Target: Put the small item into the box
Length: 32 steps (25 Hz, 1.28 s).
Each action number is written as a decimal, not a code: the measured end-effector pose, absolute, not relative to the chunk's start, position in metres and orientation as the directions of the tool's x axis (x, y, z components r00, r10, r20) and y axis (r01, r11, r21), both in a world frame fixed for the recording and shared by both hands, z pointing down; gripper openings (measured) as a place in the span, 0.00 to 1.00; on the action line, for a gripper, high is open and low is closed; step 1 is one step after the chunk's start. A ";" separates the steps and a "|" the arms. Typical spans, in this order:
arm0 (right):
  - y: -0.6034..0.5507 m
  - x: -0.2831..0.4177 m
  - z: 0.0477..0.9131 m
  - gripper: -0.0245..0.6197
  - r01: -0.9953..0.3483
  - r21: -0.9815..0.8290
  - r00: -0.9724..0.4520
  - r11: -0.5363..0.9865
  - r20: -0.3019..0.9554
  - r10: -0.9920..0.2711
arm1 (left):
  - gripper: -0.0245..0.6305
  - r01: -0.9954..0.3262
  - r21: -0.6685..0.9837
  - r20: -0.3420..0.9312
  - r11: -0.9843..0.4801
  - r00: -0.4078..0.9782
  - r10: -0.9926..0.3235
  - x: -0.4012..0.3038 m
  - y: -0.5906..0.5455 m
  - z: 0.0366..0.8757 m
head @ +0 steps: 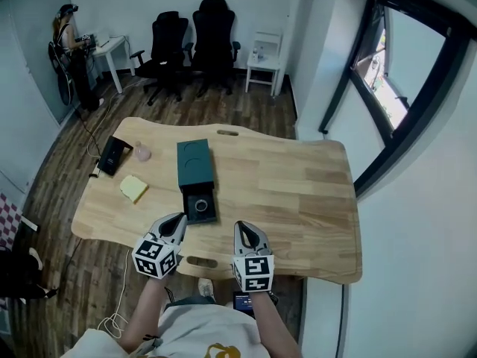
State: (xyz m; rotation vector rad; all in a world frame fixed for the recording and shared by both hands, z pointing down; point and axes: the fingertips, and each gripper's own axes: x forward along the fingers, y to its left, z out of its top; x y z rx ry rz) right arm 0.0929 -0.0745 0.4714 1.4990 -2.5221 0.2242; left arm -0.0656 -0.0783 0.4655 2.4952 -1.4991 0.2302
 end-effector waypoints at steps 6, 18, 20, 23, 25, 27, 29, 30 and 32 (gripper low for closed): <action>-0.048 0.088 0.476 0.04 -0.865 -0.069 -0.499 0.497 0.217 -0.839 | 0.04 -0.910 0.091 0.223 -0.405 0.415 -0.882 -0.073 -0.049 0.466; -0.033 0.086 0.476 0.04 -0.848 -0.025 -0.516 0.529 0.262 -0.815 | 0.04 -0.937 0.075 0.225 -0.343 0.350 -0.909 -0.087 -0.031 0.468; -0.031 0.085 0.479 0.04 -0.845 -0.028 -0.522 0.534 0.266 -0.811 | 0.04 -0.937 0.082 0.227 -0.339 0.349 -0.909 -0.088 -0.029 0.472; -0.030 0.086 0.477 0.04 -0.844 -0.029 -0.524 0.535 0.255 -0.813 | 0.04 -0.938 0.086 0.225 -0.336 0.346 -0.911 -0.087 -0.026 0.471; -0.031 0.088 0.477 0.04 -0.846 -0.030 -0.521 0.532 0.252 -0.816 | 0.04 -0.938 0.086 0.222 -0.335 0.345 -0.912 -0.087 -0.027 0.470; -0.031 0.090 0.479 0.04 -0.850 -0.031 -0.515 0.526 0.256 -0.818 | 0.04 -0.938 0.080 0.225 -0.337 0.347 -0.911 -0.086 -0.028 0.469; -0.031 0.092 0.481 0.04 -0.852 -0.032 -0.512 0.522 0.259 -0.819 | 0.04 -0.937 0.074 0.228 -0.341 0.349 -0.909 -0.084 -0.028 0.470; -0.031 0.093 0.481 0.04 -0.852 -0.034 -0.512 0.522 0.258 -0.820 | 0.04 -0.936 0.072 0.230 -0.343 0.351 -0.908 -0.083 -0.028 0.470; -0.031 0.093 0.480 0.04 -0.850 -0.043 -0.517 0.524 0.252 -0.818 | 0.04 -0.935 0.068 0.235 -0.347 0.353 -0.906 -0.082 -0.028 0.471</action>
